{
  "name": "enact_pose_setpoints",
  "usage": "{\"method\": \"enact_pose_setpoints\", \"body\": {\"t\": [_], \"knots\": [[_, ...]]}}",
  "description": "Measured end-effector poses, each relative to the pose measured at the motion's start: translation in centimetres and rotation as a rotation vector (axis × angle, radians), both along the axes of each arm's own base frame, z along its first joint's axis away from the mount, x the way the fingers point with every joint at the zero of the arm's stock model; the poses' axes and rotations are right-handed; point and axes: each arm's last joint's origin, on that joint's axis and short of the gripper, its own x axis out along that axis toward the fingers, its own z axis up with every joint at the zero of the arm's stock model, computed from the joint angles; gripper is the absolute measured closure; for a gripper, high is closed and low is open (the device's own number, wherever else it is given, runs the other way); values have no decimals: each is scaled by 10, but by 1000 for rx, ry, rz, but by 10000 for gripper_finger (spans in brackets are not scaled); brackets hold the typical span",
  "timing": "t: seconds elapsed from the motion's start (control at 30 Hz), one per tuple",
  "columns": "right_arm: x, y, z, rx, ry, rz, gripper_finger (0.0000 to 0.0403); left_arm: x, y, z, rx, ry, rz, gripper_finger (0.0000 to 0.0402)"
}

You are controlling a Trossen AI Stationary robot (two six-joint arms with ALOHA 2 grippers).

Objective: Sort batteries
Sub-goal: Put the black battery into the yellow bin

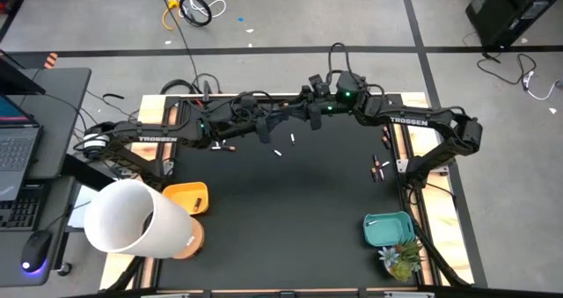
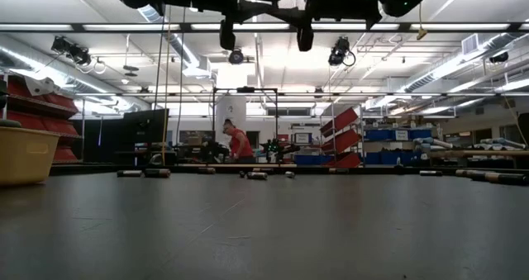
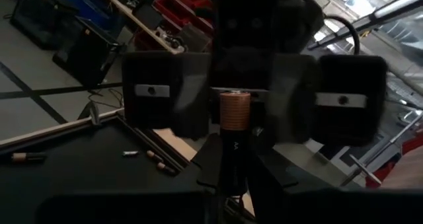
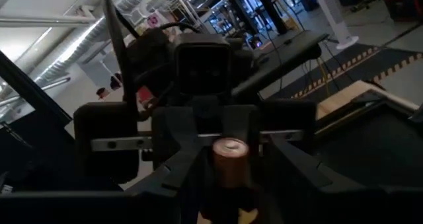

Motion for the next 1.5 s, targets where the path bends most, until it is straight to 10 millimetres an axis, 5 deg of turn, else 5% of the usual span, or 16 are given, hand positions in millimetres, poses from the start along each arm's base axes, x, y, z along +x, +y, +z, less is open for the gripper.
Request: {"method": "enact_pose_setpoints", "body": {"t": [0.33,0.6,0.8,1.07,1.5], "knots": [[10,-3,-8,27,-30,23,261,6,-3,-6,-20,-2,-12,352],[10,-2,-9,6,-26,57,371,7,-4,-7,-19,9,-24,352],[10,-2,-10,-1,-19,67,369,7,-4,-8,-20,15,-15,349],[10,-3,-10,-16,-15,67,369,6,-3,-8,-32,11,9,292],[-5,-34,-17,30,51,-19,369,6,-2,-17,-129,92,2,279]]}}
